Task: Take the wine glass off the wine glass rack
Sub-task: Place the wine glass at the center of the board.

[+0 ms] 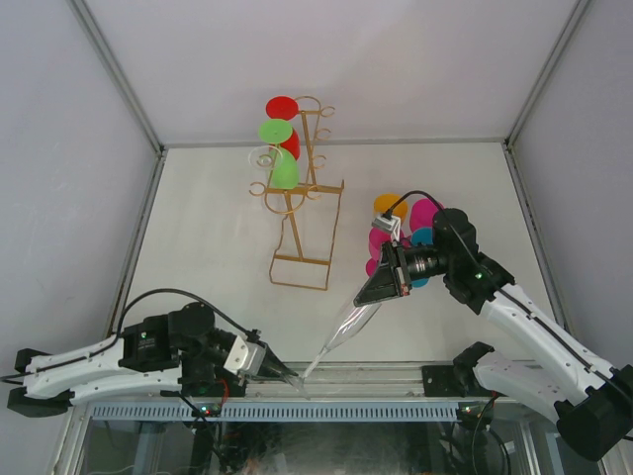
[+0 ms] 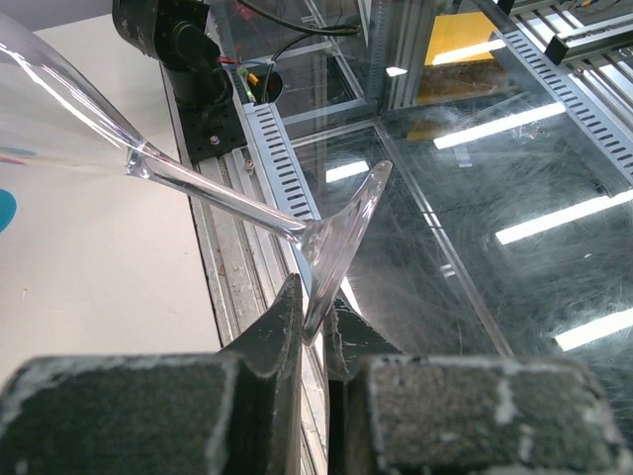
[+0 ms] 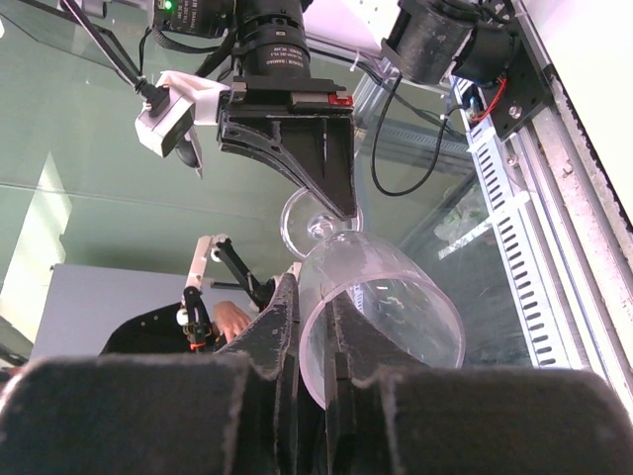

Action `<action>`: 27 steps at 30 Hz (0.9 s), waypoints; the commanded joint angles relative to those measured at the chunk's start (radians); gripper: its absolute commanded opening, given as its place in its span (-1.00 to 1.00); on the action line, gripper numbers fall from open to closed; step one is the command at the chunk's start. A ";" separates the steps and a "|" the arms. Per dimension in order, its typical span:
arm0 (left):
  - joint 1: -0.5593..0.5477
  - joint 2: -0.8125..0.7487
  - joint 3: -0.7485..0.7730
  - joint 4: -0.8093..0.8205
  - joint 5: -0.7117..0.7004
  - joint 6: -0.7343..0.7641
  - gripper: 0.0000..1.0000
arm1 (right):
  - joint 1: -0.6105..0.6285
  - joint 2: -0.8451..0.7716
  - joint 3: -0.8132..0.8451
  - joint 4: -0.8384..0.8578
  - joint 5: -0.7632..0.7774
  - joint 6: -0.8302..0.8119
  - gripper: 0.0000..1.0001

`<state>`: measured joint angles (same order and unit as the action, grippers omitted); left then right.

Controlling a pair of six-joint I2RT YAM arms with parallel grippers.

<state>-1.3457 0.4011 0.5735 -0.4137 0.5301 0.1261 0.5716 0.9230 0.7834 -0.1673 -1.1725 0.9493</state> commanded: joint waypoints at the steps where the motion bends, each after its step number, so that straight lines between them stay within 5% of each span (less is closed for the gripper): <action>1: 0.009 0.020 0.048 -0.006 -0.091 -0.034 -1.00 | 0.014 -0.019 0.007 0.037 0.001 -0.018 -1.00; 19: 0.010 0.026 0.052 -0.023 -0.104 -0.025 -0.93 | 0.018 -0.035 0.007 0.025 0.039 -0.017 -1.00; 27: 0.009 0.029 0.061 -0.035 -0.150 -0.028 -0.70 | 0.016 -0.042 0.008 0.022 0.056 -0.018 -1.00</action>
<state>-1.3457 0.4015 0.5735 -0.4412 0.4953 0.1425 0.5716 0.9031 0.7834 -0.1764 -1.1526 0.9527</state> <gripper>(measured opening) 0.148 0.052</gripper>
